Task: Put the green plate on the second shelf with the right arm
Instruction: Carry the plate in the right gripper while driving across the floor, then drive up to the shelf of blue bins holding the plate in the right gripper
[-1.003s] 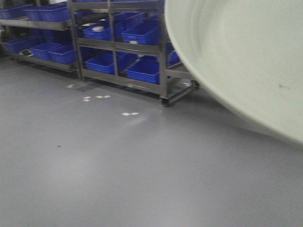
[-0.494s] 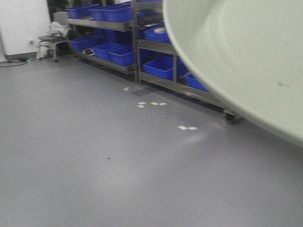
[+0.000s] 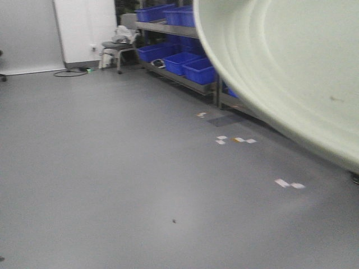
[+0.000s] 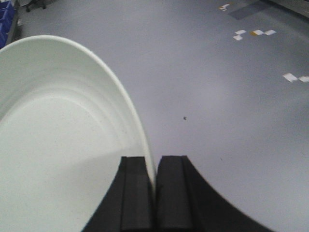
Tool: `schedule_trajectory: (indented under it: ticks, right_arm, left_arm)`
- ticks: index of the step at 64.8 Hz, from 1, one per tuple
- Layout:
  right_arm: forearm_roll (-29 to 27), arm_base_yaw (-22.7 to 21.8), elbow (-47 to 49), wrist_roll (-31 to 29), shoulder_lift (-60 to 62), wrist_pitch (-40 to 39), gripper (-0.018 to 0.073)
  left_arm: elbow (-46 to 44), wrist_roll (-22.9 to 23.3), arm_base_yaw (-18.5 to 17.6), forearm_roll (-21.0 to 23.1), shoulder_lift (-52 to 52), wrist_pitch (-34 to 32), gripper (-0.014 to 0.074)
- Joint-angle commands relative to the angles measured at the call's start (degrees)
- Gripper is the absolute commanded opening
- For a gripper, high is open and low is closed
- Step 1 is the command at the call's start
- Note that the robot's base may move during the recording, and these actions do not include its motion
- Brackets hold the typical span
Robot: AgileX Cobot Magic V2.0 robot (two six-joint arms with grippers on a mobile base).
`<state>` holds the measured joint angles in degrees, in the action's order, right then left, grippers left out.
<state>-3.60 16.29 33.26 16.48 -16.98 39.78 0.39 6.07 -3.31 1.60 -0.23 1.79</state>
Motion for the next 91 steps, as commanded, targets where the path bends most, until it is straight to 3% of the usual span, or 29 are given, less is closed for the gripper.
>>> schedule_trajectory:
  ticks: [1,91]
  right_arm:
    - [-0.26,-0.30,1.60,0.15,-0.60,-6.44,0.0048]
    - [-0.26,-0.30,1.60,0.15,-0.60,-6.44,0.0048]
  left_arm:
    - [2.34,0.19,-0.37,0.47,-1.04,-5.10,0.0130]
    - [2.34,0.19,-0.37,0.47,-1.04,-5.10,0.0130]
